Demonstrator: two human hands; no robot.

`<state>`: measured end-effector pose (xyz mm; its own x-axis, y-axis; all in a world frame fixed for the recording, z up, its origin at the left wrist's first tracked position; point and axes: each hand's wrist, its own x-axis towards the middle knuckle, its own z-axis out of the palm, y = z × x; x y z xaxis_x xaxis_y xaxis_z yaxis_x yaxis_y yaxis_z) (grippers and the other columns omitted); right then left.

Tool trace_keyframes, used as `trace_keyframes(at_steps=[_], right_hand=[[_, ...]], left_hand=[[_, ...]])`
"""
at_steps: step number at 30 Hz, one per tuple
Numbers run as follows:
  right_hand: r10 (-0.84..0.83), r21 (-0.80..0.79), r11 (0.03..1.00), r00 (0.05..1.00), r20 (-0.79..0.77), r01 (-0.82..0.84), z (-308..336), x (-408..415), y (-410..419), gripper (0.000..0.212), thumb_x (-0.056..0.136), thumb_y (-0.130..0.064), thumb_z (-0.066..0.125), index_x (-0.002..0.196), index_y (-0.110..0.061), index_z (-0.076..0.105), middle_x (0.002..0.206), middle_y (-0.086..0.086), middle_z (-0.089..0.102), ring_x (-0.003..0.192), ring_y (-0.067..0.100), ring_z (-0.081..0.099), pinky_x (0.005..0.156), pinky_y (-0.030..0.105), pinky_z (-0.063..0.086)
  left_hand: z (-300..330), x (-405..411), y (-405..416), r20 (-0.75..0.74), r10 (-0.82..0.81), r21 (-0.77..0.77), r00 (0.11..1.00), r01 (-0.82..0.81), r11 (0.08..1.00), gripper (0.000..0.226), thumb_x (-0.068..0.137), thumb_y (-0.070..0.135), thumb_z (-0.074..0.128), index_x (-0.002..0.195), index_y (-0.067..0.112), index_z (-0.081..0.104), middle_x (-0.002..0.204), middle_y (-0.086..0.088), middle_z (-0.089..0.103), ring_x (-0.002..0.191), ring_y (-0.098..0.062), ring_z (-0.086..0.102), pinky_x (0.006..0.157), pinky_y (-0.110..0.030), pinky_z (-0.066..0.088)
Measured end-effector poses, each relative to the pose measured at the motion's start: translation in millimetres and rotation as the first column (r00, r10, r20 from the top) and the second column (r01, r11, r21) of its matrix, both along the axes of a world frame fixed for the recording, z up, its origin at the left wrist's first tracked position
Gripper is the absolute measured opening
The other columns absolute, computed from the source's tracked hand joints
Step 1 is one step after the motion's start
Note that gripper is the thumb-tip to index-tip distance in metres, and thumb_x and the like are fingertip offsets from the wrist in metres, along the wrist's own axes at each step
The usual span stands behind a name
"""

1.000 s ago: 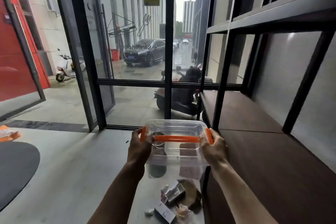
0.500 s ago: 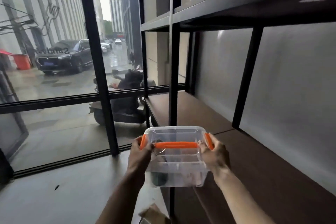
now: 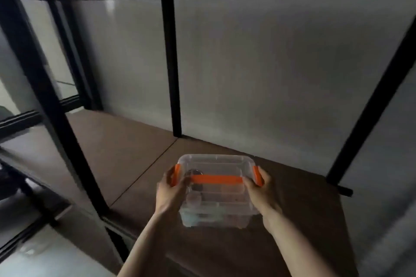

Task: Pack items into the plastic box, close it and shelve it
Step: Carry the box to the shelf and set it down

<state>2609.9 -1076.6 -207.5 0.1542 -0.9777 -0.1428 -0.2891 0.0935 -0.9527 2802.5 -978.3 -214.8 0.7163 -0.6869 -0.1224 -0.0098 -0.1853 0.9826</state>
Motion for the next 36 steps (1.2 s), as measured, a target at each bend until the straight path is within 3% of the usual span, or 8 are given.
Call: trace_keyframes(at_steps=[3,8,10,15,21,29,32,36], right_hand=[[-0.137,-0.018,0.991,0.987,-0.087,0.136,-9,-42,-7,0.067,0.094,-0.039,0.064,0.153,-0.025,0.036,0.139,0.001,0.053,0.119,0.023,0.056,0.085,0.033,0.046],[-0.323,-0.048,0.946,0.924,-0.203,0.320,-37,-97,-10,0.055,0.088,-0.036,0.072,0.135,-0.020,0.049,0.118,0.001,0.059,0.097,0.015,0.061,0.074,0.031,0.055],[-0.348,-0.030,0.936,0.910,-0.224,0.351,-50,-111,-7,0.049,0.088,-0.035,0.073,0.129,-0.018,0.051,0.109,-0.001,0.060,0.085,0.010,0.059,0.065,0.026,0.051],[-0.307,0.065,0.939,0.906,-0.291,0.339,-79,-124,2,0.051,0.089,-0.036,0.071,0.133,-0.020,0.049,0.112,-0.002,0.061,0.093,0.014,0.061,0.089,0.039,0.057],[-0.230,0.094,0.954,0.898,-0.376,0.284,-104,-125,6,0.060,0.090,-0.031,0.071,0.141,-0.020,0.042,0.134,0.005,0.058,0.120,0.024,0.059,0.102,0.044,0.052],[-0.192,0.069,0.967,0.879,-0.437,0.245,-133,-124,10,0.069,0.092,-0.030,0.067,0.150,-0.018,0.031,0.143,0.006,0.051,0.128,0.023,0.054,0.104,0.042,0.051],[-0.217,0.059,0.961,0.864,-0.454,0.272,-138,-120,9,0.071,0.093,-0.029,0.066,0.152,-0.019,0.028,0.141,0.008,0.052,0.125,0.024,0.058,0.097,0.041,0.055],[-0.211,0.042,0.964,0.850,-0.483,0.263,-142,-120,8,0.070,0.095,-0.031,0.062,0.153,-0.020,0.025,0.140,0.008,0.052,0.121,0.024,0.060,0.091,0.038,0.054]], left_hand=[[-16,-27,-34,0.018,-0.147,0.013,0.989,0.147,0.989,0.013,0.080,0.029,0.074,0.091,0.035,0.071,0.073,0.003,0.075,0.054,-0.001,0.067,0.044,-0.018,0.053],[-36,-70,-67,-0.001,-0.305,0.047,0.952,0.304,0.951,0.056,0.071,0.019,0.077,0.124,0.022,0.058,0.098,0.006,0.070,0.087,-0.012,0.067,0.078,-0.035,0.053],[-44,-83,-70,0.016,-0.336,0.058,0.942,0.335,0.941,0.049,0.063,0.027,0.071,0.111,0.036,0.066,0.086,0.012,0.073,0.078,-0.004,0.068,0.077,-0.038,0.056],[-72,-97,-66,0.088,-0.407,0.130,0.909,0.394,0.910,0.074,0.067,-0.002,0.060,0.077,0.071,0.060,0.090,0.010,0.072,0.084,-0.012,0.069,0.077,-0.040,0.057],[-107,-96,-58,0.054,-0.432,0.189,0.900,0.415,0.890,0.064,0.075,-0.008,0.066,0.131,0.020,0.054,0.105,0.002,0.066,0.087,-0.012,0.066,0.066,-0.024,0.050],[-133,-100,-44,0.173,-0.460,0.209,0.871,0.424,0.881,0.071,0.078,-0.007,0.068,0.129,0.038,0.050,0.113,0.019,0.063,0.106,-0.013,0.065,0.078,-0.028,0.054],[-139,-99,-43,0.202,-0.476,0.237,0.856,0.429,0.872,0.071,0.082,-0.002,0.070,0.142,0.028,0.046,0.127,0.011,0.059,0.117,-0.015,0.058,0.093,-0.038,0.052],[-143,-96,-44,0.228,-0.504,0.276,0.833,0.441,0.854,0.076,0.084,0.002,0.070,0.149,0.023,0.037,0.138,0.001,0.055,0.113,-0.012,0.058,0.084,-0.026,0.052]])
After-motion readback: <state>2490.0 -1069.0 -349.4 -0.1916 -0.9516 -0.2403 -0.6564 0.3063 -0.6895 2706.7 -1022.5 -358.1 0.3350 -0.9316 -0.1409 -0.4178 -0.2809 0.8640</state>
